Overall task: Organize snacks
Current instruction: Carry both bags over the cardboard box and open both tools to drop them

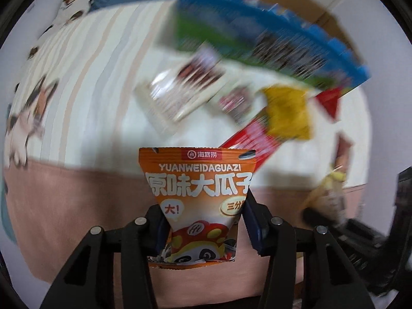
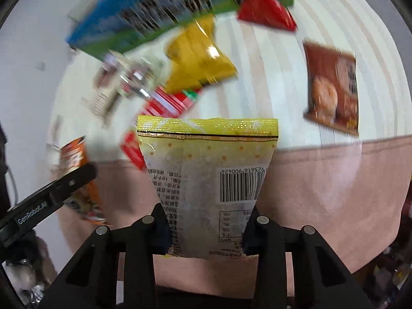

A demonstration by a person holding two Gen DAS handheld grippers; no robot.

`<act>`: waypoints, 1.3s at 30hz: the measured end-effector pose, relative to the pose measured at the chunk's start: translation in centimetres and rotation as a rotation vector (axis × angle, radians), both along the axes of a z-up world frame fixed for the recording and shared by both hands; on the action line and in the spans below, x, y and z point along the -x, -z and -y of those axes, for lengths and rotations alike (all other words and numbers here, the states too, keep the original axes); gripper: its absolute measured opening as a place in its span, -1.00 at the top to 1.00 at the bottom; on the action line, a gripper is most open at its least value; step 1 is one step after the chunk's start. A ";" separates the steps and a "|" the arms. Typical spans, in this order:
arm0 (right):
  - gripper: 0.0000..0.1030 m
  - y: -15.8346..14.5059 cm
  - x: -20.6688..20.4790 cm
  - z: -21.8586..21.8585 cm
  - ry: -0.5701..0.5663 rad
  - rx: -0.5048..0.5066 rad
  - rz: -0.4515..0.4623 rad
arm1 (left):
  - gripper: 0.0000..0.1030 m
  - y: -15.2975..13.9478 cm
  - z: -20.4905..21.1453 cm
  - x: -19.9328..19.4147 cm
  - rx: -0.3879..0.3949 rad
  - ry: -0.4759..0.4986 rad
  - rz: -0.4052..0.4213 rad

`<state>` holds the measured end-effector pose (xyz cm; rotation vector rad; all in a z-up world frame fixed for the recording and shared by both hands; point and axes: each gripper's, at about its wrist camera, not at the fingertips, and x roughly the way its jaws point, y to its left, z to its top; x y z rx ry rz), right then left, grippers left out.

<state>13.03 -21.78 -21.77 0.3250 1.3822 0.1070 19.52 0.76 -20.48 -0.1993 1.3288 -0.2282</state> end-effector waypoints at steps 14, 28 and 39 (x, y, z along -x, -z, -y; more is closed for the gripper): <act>0.22 -15.7 -16.5 -0.5 -0.029 -0.055 0.299 | 0.08 -13.2 3.5 -17.5 0.117 0.045 0.141; 0.22 -5.7 -32.4 -3.9 -0.009 -0.058 0.102 | 0.05 -2.8 1.9 -29.8 0.051 -0.012 -0.197; -0.74 2.0 -35.2 -7.0 -0.104 -0.023 -0.084 | -0.23 0.8 3.1 -29.5 -0.065 0.061 -0.211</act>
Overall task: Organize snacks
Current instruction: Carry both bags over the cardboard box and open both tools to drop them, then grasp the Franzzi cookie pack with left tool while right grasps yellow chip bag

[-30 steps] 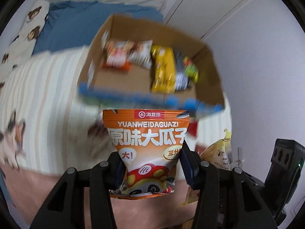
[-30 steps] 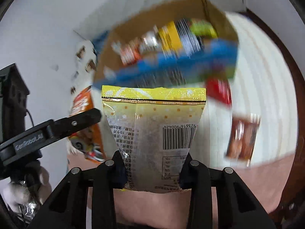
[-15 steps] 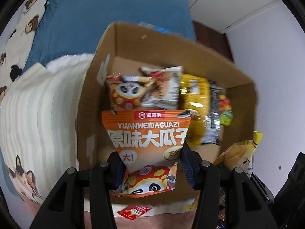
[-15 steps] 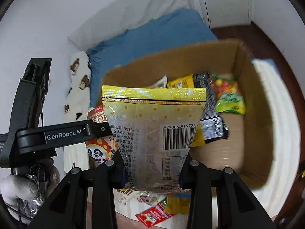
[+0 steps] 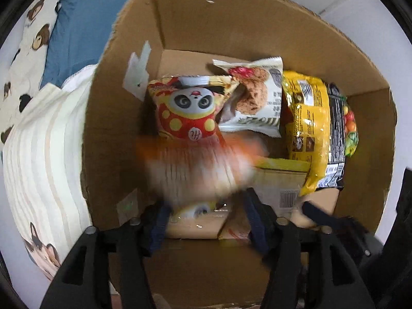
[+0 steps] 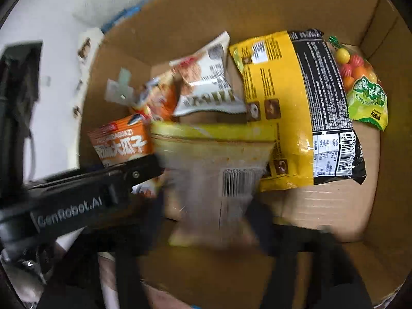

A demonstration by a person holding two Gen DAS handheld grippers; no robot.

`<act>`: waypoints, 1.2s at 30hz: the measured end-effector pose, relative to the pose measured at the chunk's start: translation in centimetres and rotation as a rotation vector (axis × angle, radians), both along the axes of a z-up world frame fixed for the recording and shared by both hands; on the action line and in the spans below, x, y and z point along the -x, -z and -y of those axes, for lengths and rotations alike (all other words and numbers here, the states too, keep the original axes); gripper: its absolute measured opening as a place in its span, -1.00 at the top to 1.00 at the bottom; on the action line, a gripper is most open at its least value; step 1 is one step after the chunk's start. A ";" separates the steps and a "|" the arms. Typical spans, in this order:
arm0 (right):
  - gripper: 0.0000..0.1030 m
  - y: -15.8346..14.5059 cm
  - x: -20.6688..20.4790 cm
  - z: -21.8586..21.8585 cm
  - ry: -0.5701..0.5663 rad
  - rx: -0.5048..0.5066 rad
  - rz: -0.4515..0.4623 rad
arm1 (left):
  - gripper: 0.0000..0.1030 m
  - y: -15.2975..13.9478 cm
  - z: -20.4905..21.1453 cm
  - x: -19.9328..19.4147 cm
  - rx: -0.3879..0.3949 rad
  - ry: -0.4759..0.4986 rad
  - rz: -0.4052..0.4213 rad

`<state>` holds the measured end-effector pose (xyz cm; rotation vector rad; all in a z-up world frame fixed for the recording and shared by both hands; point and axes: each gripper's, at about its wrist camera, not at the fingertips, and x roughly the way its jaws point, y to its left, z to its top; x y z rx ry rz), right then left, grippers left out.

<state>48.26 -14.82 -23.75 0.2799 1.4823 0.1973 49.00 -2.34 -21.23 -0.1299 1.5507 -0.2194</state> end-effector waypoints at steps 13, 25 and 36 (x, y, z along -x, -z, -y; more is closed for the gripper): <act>-0.87 -1.5 0.7 1.2 -0.022 0.128 0.049 | -0.79 -2.3 1.3 1.4 0.002 0.029 0.081; -0.87 -5.7 5.5 5.8 0.029 0.249 0.183 | -0.79 -5.7 -0.6 7.5 -0.063 0.013 0.333; -0.87 -11.4 12.2 6.4 0.076 0.317 0.396 | -0.79 -11.1 -0.1 13.7 -0.118 0.029 0.610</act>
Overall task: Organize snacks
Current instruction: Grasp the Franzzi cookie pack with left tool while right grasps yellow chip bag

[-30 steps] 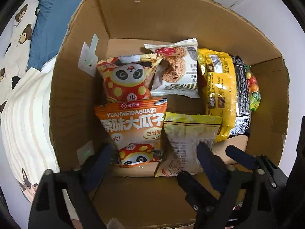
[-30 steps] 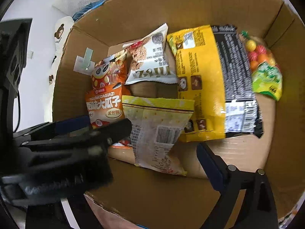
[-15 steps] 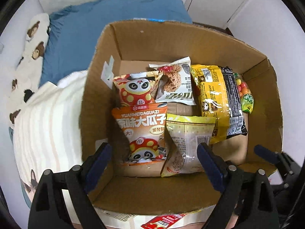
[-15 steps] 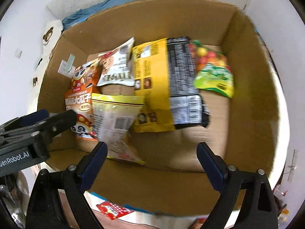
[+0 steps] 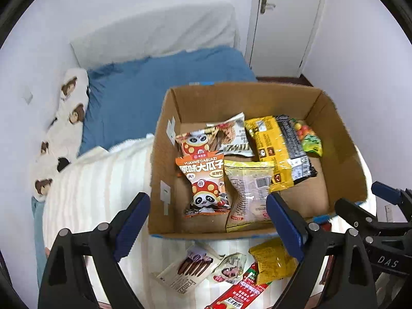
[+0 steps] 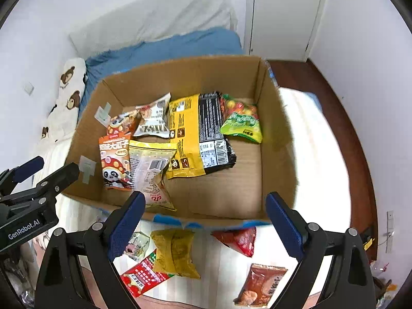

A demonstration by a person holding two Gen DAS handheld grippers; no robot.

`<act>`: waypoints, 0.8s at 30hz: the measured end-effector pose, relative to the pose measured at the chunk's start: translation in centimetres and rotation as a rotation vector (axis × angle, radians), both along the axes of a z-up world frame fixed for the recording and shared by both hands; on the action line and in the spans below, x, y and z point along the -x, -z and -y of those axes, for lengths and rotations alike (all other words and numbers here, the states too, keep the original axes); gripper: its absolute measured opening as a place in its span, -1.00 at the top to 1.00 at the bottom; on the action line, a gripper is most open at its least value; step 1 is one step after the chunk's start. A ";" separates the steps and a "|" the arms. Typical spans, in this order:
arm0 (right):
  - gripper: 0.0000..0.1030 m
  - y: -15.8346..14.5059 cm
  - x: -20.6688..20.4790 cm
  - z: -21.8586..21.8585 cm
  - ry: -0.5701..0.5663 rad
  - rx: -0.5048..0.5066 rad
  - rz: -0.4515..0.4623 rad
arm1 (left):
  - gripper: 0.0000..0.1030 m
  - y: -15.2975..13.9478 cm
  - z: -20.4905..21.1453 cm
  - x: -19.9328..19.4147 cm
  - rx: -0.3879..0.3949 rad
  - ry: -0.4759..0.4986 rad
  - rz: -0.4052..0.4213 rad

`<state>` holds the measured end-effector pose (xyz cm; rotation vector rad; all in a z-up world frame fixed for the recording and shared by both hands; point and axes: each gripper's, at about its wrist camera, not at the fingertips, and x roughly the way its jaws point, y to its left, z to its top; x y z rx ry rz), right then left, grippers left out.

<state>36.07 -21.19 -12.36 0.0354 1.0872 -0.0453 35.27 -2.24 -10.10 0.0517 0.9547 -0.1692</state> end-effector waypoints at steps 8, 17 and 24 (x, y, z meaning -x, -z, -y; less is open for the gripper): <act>-0.87 -3.9 5.2 0.0 -0.002 -0.046 0.085 | -0.79 -3.3 -0.3 4.5 -0.004 0.028 0.119; -0.87 -3.8 9.5 -0.5 -0.011 -0.122 0.065 | -0.79 -2.1 -1.1 8.8 0.004 0.033 0.099; -0.87 5.0 9.5 -0.6 0.009 -0.204 -0.142 | -0.79 7.6 -2.9 9.6 -0.175 0.005 -0.090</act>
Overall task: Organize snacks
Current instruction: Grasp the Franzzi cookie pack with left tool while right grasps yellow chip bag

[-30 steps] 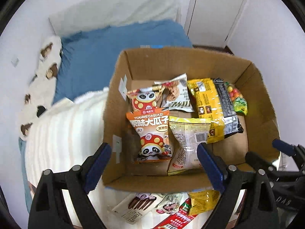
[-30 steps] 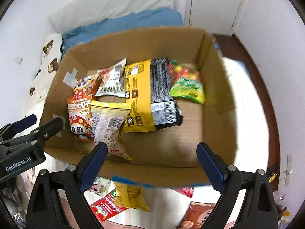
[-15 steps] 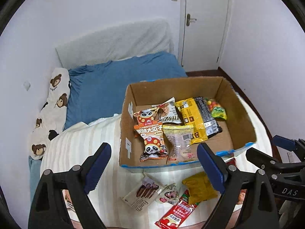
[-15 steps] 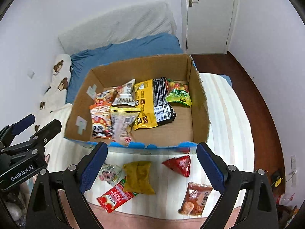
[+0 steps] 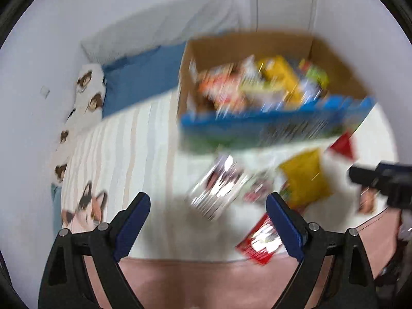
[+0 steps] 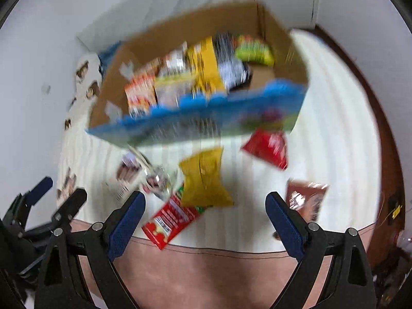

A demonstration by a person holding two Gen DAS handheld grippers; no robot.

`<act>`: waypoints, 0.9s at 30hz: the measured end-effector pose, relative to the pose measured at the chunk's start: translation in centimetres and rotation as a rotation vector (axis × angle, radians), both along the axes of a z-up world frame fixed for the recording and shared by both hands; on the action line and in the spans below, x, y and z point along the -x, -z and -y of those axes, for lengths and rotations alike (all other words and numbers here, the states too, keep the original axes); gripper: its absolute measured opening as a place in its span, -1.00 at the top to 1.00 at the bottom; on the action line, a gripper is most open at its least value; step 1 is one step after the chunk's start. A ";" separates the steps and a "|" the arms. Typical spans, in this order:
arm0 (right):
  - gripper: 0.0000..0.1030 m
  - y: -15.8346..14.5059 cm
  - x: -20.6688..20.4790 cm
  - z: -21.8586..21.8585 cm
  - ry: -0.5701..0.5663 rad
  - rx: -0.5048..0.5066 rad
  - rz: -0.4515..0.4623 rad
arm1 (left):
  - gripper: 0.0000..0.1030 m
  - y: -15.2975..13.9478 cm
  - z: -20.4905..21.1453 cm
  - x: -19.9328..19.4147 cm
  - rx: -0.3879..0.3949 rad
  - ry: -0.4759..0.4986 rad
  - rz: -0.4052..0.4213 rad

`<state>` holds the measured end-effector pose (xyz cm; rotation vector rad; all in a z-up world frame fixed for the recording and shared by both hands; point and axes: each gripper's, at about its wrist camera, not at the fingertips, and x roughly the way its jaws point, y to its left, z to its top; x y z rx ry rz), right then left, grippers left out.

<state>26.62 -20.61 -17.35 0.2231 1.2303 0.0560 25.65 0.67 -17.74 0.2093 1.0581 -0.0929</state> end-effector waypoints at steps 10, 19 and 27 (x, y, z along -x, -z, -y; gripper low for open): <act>-0.71 9.9 -4.3 -2.8 -0.026 0.021 -0.152 | -0.79 6.4 1.9 -3.5 -0.215 0.201 -0.126; 0.05 11.6 -5.1 -2.6 -0.061 0.066 -0.169 | -0.55 10.1 6.1 -7.4 -0.306 0.409 -0.239; 0.06 12.0 -1.9 0.8 -0.025 0.007 -0.215 | -0.16 10.9 -0.1 -6.6 0.109 0.029 -0.439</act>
